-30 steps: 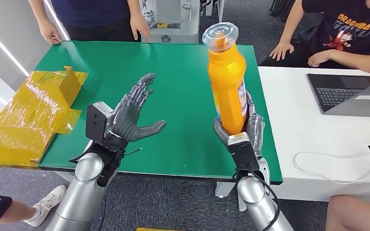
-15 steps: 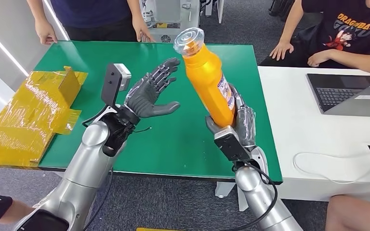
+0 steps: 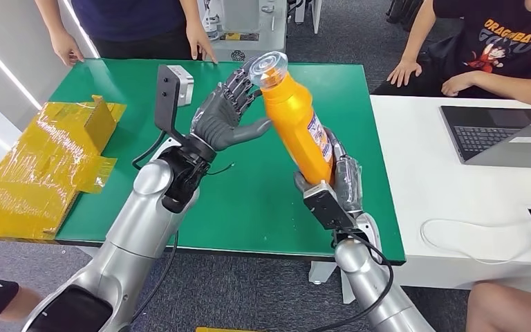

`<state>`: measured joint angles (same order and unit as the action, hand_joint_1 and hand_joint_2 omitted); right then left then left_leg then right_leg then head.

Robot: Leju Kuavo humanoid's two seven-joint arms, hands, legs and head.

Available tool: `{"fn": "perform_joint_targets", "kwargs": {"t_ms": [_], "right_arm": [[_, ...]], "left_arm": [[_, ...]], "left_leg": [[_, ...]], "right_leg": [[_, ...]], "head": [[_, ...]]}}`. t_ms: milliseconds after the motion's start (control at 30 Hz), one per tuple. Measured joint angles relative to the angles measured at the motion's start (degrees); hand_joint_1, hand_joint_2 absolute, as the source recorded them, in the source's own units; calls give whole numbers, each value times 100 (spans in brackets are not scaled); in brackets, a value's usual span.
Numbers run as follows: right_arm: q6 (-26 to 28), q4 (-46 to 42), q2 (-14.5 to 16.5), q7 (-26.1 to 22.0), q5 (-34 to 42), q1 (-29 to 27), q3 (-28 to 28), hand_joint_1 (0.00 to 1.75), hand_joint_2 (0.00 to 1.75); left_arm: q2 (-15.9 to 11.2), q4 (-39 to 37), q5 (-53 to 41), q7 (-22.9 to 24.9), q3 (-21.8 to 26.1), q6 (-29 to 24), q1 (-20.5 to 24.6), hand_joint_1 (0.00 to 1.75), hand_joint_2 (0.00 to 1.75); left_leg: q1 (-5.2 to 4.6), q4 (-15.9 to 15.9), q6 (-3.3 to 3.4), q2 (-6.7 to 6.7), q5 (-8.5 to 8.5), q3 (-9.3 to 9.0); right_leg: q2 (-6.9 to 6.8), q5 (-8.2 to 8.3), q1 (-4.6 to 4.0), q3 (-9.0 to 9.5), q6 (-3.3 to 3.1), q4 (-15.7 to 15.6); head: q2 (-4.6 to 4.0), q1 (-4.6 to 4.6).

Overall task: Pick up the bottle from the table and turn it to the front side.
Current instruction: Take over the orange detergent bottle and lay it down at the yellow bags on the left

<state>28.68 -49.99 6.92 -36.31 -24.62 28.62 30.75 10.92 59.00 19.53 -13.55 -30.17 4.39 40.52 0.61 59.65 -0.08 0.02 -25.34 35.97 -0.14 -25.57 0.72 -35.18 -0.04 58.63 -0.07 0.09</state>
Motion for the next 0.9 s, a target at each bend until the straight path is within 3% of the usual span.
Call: {"fn": "perform_joint_targets", "kwargs": {"t_ms": [433,900], "right_arm": [[269,705,148,-24,-50,325,-15,175,175],[396,912,137,135,-317,542,-98,175,175]], "left_arm": [[632,-162,210,5,-237,-523,-93,0,175],[734,-328,-35,-18,-380,-394,-92,0,175]], "left_leg": [[-1,1,3,0,-2,3],[-1,1,3,1,-2,3]], "right_leg": [[0,0,1,-1,0,-3],[2,0,0,-4,0,0]], "head": [[0,0],[0,0]]}}
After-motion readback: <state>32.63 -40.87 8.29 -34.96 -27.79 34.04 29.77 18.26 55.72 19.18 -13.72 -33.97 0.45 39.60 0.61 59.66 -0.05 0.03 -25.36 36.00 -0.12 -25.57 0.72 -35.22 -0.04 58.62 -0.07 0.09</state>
